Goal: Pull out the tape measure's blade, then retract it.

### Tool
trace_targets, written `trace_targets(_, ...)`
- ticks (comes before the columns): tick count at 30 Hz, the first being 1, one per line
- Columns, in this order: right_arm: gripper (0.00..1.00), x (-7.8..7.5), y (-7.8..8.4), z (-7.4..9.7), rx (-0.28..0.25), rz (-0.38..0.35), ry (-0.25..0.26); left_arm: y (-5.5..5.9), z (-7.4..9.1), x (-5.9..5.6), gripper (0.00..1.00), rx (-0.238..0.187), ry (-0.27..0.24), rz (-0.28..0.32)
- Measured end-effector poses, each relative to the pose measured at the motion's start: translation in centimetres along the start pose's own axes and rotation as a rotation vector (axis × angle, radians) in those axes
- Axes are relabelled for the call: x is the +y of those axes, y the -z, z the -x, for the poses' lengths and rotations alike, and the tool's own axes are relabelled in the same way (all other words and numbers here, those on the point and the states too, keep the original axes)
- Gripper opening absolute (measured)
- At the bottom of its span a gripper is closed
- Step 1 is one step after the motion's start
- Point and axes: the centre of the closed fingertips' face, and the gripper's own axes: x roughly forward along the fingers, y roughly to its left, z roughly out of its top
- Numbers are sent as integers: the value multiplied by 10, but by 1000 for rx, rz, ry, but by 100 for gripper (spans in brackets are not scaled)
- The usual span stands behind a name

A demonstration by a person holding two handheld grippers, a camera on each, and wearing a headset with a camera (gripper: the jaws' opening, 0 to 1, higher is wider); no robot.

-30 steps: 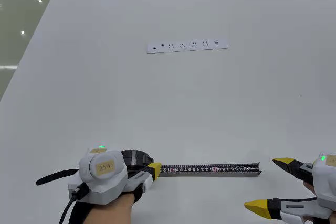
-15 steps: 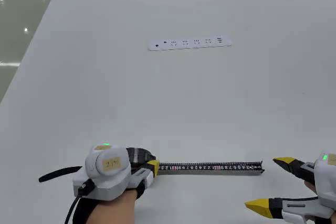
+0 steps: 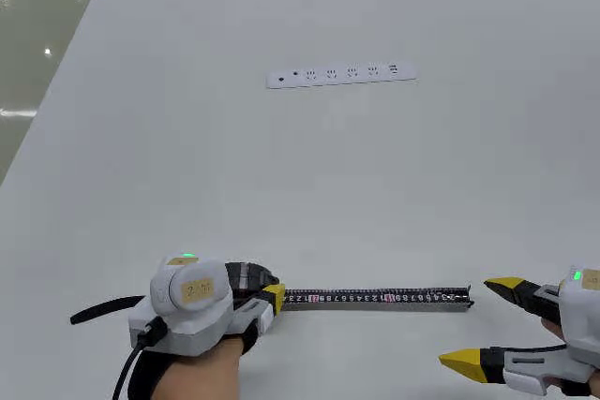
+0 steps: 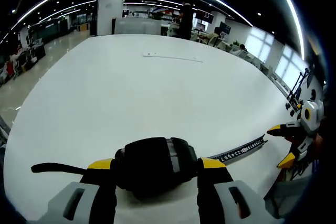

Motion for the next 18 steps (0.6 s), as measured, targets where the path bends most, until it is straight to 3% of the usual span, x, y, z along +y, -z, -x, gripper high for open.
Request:
trace_targets(16,51,-16,4,-11,33,111,-12,0,0,0,59,3,5,-2)
trace_targets(18,50,-18,7,-14,60,129,-11,0,0,0,59,2,5,-3)
